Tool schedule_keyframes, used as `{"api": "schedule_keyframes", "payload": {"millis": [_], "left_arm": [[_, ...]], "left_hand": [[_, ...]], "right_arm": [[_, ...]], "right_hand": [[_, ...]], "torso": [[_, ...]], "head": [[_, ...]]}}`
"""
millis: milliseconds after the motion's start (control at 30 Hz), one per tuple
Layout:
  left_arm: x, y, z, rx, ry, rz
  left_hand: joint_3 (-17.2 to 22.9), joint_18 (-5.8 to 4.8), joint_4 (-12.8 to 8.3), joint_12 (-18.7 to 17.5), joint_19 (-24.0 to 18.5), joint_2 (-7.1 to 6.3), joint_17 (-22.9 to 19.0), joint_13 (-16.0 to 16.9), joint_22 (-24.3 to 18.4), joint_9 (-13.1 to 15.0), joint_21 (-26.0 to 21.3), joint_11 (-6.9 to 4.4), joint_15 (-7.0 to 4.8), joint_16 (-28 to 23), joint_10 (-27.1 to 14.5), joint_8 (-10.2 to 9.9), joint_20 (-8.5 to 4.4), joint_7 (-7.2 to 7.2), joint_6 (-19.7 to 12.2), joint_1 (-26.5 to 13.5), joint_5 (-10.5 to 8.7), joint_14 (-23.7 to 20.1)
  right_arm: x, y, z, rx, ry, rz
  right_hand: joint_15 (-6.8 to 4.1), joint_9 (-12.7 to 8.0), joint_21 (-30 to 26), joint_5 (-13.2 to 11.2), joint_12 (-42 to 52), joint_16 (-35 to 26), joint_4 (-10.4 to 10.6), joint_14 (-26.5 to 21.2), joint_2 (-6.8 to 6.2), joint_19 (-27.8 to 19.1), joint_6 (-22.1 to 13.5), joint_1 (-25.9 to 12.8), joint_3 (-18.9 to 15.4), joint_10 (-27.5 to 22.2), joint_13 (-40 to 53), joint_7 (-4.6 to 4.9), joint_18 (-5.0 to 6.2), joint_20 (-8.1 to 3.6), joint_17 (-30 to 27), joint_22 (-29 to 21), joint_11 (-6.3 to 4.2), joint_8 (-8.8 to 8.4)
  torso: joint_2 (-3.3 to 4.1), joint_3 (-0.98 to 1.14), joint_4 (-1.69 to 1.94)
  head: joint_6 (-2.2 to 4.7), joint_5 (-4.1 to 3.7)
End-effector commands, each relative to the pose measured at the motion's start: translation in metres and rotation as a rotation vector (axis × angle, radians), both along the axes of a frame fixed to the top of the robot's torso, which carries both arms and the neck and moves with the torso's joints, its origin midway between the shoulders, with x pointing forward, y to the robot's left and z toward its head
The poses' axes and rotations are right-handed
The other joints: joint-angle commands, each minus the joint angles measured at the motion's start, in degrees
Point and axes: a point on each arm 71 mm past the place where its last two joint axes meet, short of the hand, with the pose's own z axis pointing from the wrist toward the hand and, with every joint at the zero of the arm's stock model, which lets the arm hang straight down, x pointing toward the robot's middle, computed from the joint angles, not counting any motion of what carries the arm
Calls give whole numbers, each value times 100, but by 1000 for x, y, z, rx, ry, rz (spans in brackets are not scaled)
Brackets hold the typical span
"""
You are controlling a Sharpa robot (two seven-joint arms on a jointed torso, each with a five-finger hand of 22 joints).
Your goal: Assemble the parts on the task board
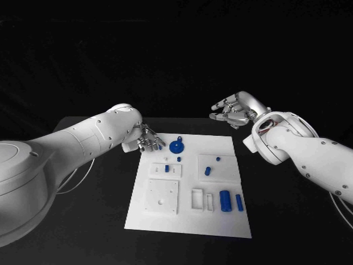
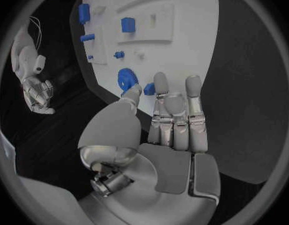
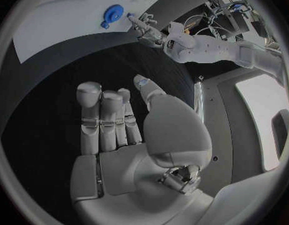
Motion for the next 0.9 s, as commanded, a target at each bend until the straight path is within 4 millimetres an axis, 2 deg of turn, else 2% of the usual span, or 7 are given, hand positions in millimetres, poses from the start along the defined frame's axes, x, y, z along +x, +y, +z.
{"api": "schedule_keyframes", "payload": {"millis": [33, 167, 367, 733, 900], "left_arm": [[0, -1, 0, -14, -3, 3], [0, -1, -1, -18, 1, 0], [0, -2, -1, -22, 1, -2], [0, -3, 0, -34, -4, -1], [0, -3, 0, -46, -2, -3]], "left_hand": [[-44, -26, -78, 14, -11, 110, -4, -2, 104, 23, 8, -5, 2, 17, 209, -7, -11, -7, 12, 3, 66, -20], [-40, -31, -162, 6, -15, 142, -4, -7, 105, 41, 7, -10, 0, 14, 204, -1, -15, -13, 4, 29, 309, -25], [-21, -39, -260, 0, -20, 256, -8, -11, 105, 115, 1, -7, -4, 3, 203, 94, -19, -17, -70, 12, 372, -30], [21, -38, -329, -7, -19, 316, -15, -12, 104, 127, -1, -6, -4, -2, 203, 154, -19, -17, -122, 31, 395, -25], [146, -40, -475, -13, -22, 448, -19, -15, 105, 124, -6, -10, -7, -6, 201, 179, -20, -23, -145, 142, 448, -28]], "right_arm": [[0, 2, 0, -5, 0, 9], [0, 2, 0, -6, 2, 9], [0, 1, -1, -8, 5, 8], [0, 1, -1, -9, 7, 8], [0, 1, -1, -9, 8, 8]], "right_hand": [[18, -4, -37, 17, -22, -38, 35, -28, -57, 8, -36, 7, -14, -44, -7, 3, 83, 7, -8, 461, 7, 0], [17, -3, -28, 29, -6, -23, 53, -22, -58, 14, -28, 19, -9, -35, -4, 1, 82, 6, 2, 464, 5, 2], [17, -3, -28, 29, -6, -23, 53, -22, -58, 14, -28, 19, -9, -35, -4, 1, 82, 6, 2, 464, 5, 2], [17, -3, -28, 29, -6, -23, 53, -22, -58, 14, -28, 19, -9, -35, -4, 1, 82, 6, 2, 464, 5, 2], [17, -3, -28, 29, -6, -23, 53, -22, -58, 14, -28, 19, -9, -35, -4, 1, 82, 6, 2, 464, 5, 2]], "torso": [[1, 5, -2], [1, 3, 4], [1, -3, -5], [0, 4, -4], [2, 2, -1]], "head": [[-1, -6], [-2, -5], [-4, -11], [-2, -16], [-3, -17]]}}
